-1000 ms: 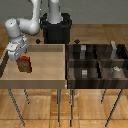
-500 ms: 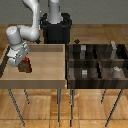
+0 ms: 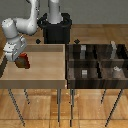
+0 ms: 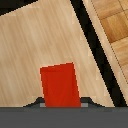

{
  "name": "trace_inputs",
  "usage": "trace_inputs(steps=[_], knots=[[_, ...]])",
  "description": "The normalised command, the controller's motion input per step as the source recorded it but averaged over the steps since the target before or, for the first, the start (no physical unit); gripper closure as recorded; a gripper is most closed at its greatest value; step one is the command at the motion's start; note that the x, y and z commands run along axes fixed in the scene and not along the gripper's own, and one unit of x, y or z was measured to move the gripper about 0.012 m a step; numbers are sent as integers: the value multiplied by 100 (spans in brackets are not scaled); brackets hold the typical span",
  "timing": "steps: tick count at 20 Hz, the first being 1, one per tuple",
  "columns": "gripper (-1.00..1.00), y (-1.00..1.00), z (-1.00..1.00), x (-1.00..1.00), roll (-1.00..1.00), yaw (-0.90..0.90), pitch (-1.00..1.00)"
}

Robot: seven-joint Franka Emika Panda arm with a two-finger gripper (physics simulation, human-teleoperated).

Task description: Place the box of cereal into the appropriate compartment.

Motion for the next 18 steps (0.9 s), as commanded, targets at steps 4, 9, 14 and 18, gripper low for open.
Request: trace_inputs(steps=[4, 9, 14, 18], knots=[[100, 0, 75, -25, 0, 0, 0], [100, 0, 0, -80, 0, 0, 0], [100, 0, 0, -100, 0, 0, 0], [100, 5, 0, -50, 0, 0, 0]])
